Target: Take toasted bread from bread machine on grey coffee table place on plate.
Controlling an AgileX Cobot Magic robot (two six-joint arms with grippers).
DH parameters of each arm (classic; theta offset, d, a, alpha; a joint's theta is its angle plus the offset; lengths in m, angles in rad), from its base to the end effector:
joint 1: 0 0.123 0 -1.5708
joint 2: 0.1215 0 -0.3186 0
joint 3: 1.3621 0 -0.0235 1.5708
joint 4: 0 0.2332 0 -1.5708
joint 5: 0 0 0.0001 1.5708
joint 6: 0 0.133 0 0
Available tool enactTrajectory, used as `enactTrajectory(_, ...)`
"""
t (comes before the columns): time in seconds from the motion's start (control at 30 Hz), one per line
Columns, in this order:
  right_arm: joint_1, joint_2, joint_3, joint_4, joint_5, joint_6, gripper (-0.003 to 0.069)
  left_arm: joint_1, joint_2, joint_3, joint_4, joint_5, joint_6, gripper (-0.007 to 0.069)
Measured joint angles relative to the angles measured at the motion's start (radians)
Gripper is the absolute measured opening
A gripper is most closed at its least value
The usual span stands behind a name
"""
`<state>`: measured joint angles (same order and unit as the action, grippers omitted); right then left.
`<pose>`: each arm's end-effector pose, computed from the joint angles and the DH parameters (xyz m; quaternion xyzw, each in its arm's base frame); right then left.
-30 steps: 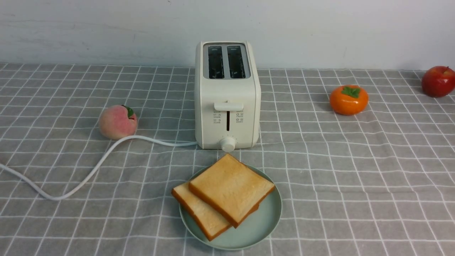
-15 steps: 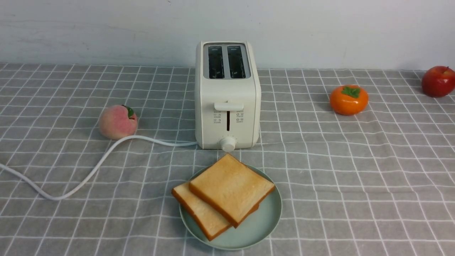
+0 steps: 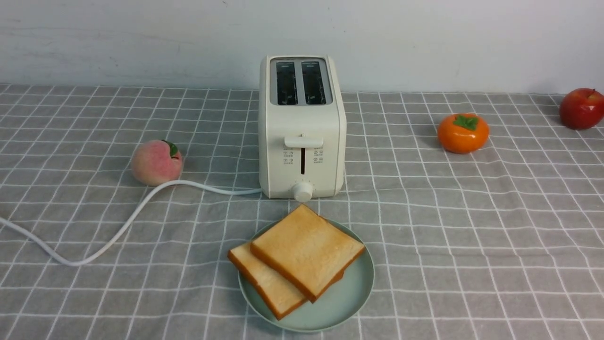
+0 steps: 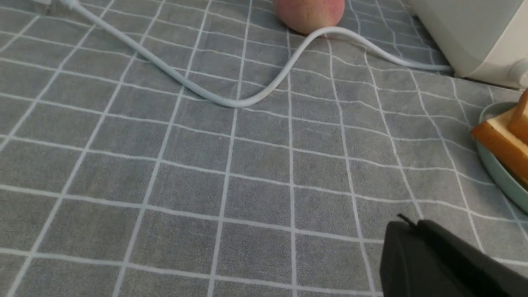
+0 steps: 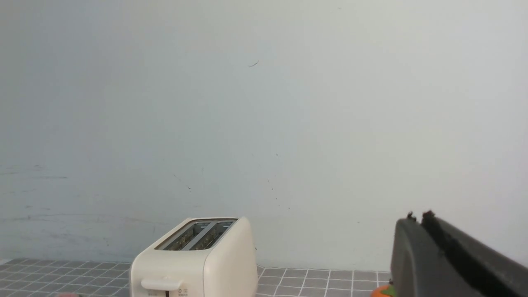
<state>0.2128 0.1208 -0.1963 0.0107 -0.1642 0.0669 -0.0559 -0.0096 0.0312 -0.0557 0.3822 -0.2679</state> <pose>0.0421 0.0089 0.3030 -0.0387 0.5813 0.1170 0.8043 0.0407 -0.0050 0.1559 -0.1004 0.8033 -0.1178 0.5751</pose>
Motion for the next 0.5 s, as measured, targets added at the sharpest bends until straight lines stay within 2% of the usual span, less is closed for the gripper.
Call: enactTrajectory(0.5, 0.0, 0.0, 0.0, 0.0, 0.001, 0.0, 0.0031, 0.0, 0.0, 0.0, 0.0, 0.006, 0.0, 0.0001)
